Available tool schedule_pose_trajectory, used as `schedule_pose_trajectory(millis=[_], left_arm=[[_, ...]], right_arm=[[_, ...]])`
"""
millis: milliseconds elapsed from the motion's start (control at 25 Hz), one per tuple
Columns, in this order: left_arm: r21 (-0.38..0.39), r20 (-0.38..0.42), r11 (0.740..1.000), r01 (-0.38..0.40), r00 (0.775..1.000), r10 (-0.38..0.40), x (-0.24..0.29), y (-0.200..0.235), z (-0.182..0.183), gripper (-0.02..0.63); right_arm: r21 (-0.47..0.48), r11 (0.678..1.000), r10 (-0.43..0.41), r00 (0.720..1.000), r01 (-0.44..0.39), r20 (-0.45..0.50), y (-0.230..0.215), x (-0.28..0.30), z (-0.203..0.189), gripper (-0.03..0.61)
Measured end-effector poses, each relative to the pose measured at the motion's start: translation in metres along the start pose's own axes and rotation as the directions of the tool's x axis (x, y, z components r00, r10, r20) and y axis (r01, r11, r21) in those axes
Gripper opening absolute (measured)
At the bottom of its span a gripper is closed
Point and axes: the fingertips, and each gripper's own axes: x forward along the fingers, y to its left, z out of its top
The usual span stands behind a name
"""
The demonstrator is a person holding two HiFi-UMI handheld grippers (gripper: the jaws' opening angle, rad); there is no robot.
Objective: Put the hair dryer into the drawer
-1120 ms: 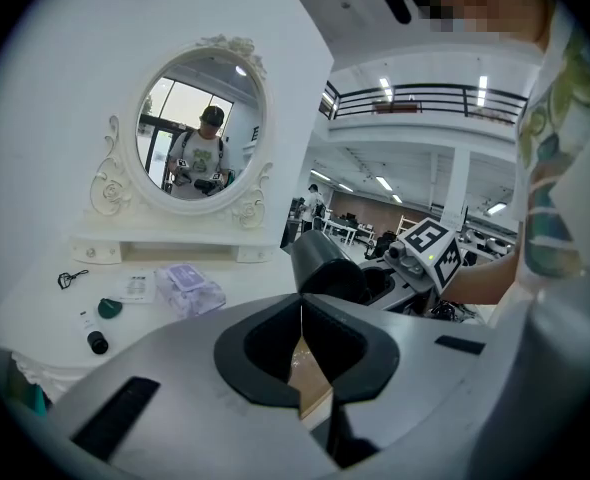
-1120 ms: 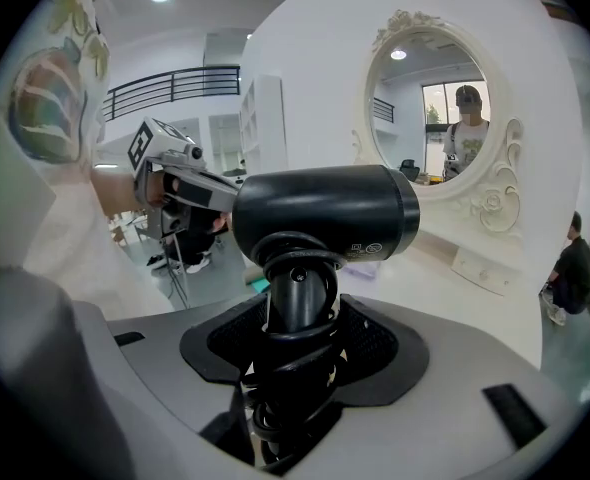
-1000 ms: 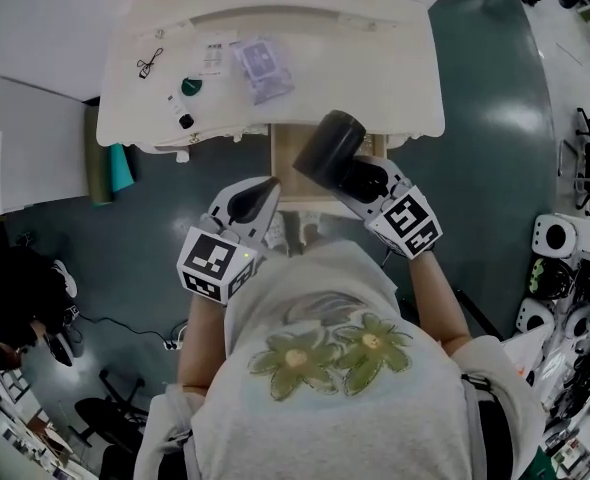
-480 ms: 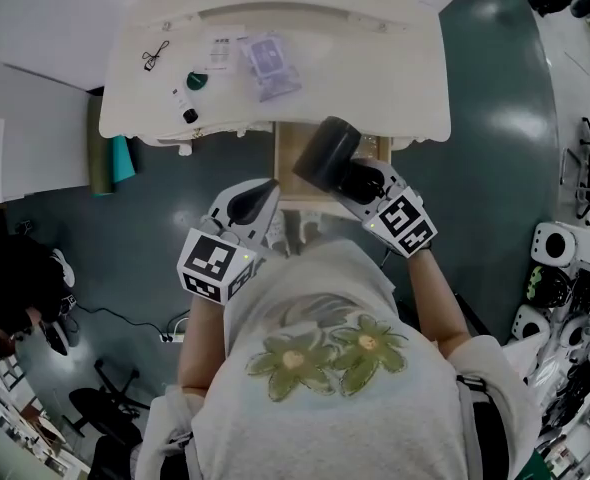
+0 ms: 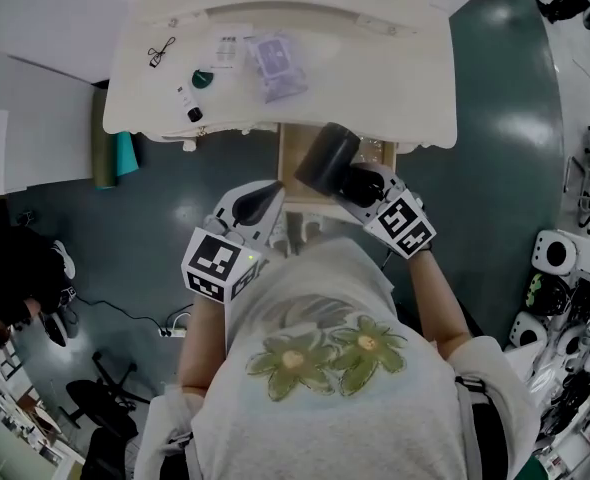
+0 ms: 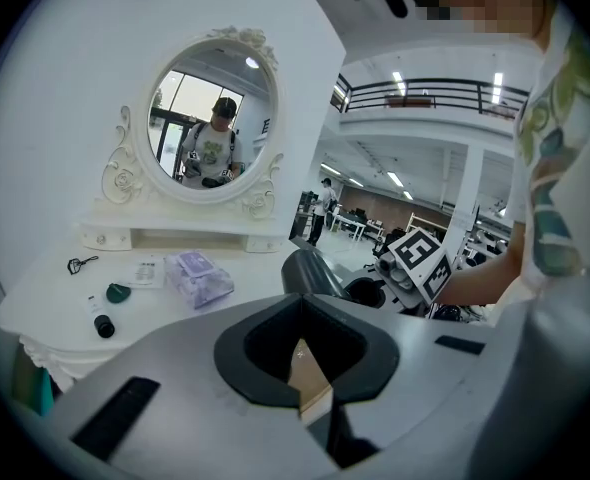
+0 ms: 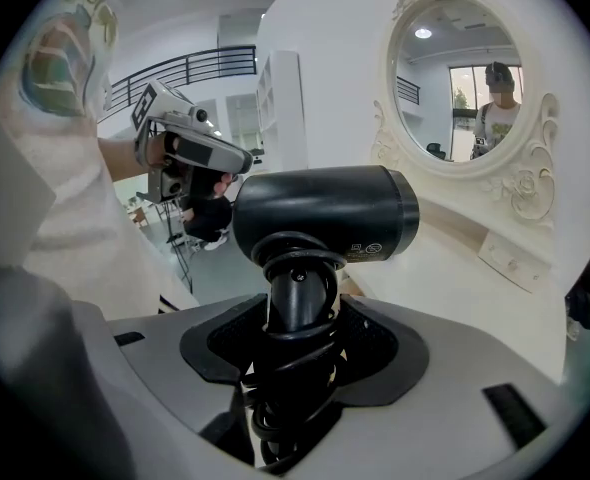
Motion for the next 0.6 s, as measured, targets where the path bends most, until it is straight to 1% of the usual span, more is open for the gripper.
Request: schedule_pose_trajectory(millis=[200,600], left_arm=[[-0.012,-0.010,1.000,-0.004,1.000,0.004,0.002,0.004,0.000,0.011],[-0.035,-0.037,0.999,-0.016,0.999,0.015,0.005,0.018,-0.010,0.011]], right_arm=[[-0.028,0.999,0.017,1.000,-0.017,-0.026,-0.002,0.007,-0.002,0.215],[-0.028,0.999,0.042,0.997,-0.043,-0.059,-0.006,0.025,-0.014,0.216]])
